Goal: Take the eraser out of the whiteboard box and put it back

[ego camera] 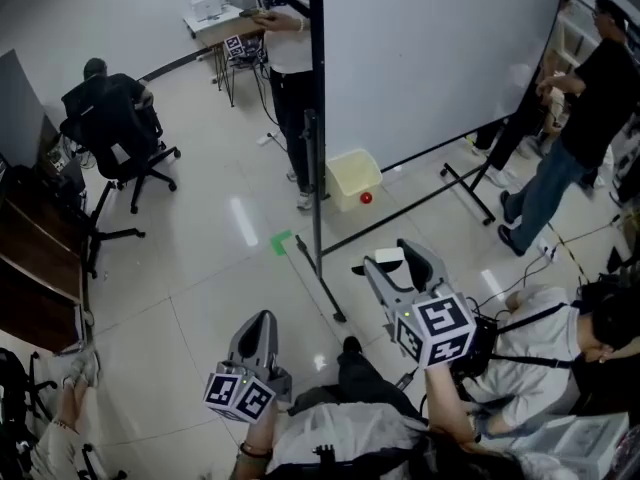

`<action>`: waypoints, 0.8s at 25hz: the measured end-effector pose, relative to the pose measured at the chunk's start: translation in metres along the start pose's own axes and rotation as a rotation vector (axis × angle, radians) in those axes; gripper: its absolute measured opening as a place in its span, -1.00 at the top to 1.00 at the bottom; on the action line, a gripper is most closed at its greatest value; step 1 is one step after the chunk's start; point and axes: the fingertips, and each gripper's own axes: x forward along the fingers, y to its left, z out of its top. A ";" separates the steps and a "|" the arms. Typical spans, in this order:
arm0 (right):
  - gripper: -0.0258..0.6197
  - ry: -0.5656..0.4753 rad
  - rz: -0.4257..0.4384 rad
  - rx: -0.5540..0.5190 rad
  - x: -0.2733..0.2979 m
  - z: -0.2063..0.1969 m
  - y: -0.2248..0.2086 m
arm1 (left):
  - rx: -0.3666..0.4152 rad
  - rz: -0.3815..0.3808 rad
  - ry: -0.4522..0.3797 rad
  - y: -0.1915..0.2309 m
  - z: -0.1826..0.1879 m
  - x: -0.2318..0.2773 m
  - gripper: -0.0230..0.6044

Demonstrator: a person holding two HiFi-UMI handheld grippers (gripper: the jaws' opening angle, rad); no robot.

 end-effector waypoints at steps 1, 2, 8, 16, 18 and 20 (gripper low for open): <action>0.08 0.006 -0.005 0.009 -0.010 -0.005 0.004 | -0.001 -0.016 0.014 -0.005 -0.004 -0.003 0.97; 0.08 0.010 -0.008 0.019 -0.019 -0.009 0.007 | 0.001 -0.031 0.024 -0.010 -0.007 -0.005 0.97; 0.08 0.032 0.011 0.033 -0.060 -0.021 0.023 | 0.034 -0.116 0.003 -0.051 0.000 -0.011 0.97; 0.08 0.052 0.018 0.057 -0.089 -0.038 0.019 | 0.070 -0.143 -0.004 -0.082 0.001 -0.004 0.97; 0.08 0.060 0.009 0.063 -0.094 -0.043 0.011 | 0.075 -0.156 0.015 -0.093 -0.005 0.001 0.97; 0.08 0.069 -0.003 0.081 -0.101 -0.050 0.006 | 0.096 -0.180 0.067 -0.106 -0.019 0.001 0.97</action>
